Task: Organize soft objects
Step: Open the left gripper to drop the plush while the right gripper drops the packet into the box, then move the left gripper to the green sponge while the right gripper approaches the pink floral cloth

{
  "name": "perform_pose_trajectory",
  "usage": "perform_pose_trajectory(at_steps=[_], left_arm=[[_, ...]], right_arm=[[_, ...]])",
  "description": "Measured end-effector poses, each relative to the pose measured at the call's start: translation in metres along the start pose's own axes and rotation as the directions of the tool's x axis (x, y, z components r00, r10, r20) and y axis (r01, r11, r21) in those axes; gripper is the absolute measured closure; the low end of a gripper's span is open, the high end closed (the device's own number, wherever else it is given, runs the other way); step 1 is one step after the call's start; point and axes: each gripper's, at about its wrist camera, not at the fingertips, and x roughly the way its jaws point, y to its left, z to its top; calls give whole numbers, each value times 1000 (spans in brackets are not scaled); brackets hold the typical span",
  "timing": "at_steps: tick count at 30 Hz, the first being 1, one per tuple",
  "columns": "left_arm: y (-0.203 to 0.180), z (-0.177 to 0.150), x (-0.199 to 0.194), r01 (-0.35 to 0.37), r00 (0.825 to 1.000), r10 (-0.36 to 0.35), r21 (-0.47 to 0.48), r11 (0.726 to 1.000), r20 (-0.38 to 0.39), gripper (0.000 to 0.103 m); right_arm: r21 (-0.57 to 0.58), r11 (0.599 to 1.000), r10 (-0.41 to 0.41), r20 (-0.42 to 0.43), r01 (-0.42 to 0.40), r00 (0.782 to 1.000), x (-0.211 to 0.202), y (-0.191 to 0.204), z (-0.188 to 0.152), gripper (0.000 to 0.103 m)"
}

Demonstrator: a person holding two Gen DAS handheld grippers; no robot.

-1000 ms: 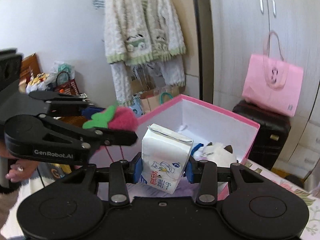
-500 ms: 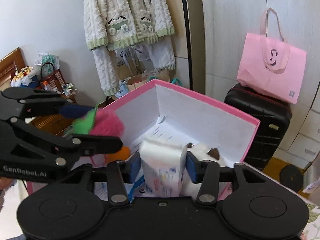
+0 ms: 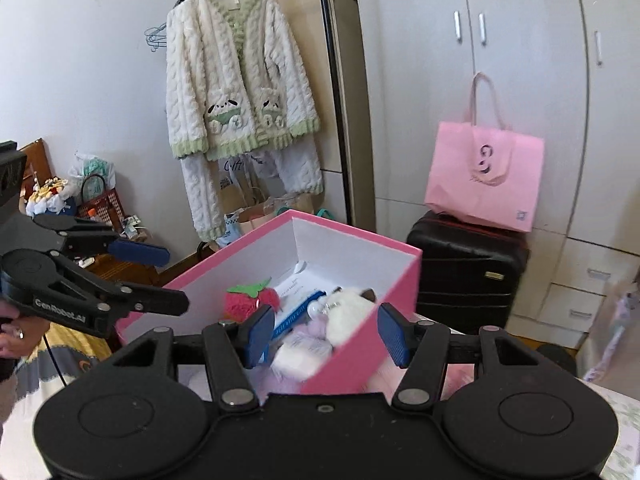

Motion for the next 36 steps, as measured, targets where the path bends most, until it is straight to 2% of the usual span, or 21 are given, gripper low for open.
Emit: perform_pose_trajectory(at_steps=[9,13,17,19,25,33,36], left_arm=[[-54,-12,-35,106,994,-107,88,990,8,27],[-81,-19,-42,157,987,-160,132,979,8,27],[-110,-25,-42,174,984,-180,186,967,15,27],[-122,-28,-37,182,982,-186,192,964,6,27],[-152,-30,-2,232,973,-229,130,964,-41,27],[-182,-26,33,174,982,-180,89,981,59,28],[-187,-24,50,161,983,-167,76,984,74,29]], right_arm=[[10,996,-92,-1,92,996,-73,-9,-28,40],[28,995,-97,-1,97,995,-96,-15,-40,40],[70,994,-86,-4,86,996,-113,-24,-55,40],[90,993,-82,-7,82,997,-116,-28,-60,40],[108,991,-83,-13,84,996,-112,-47,-63,40],[119,990,-70,-17,71,997,-86,-80,-63,40],[113,991,-64,-12,65,998,-71,-94,-63,40]])
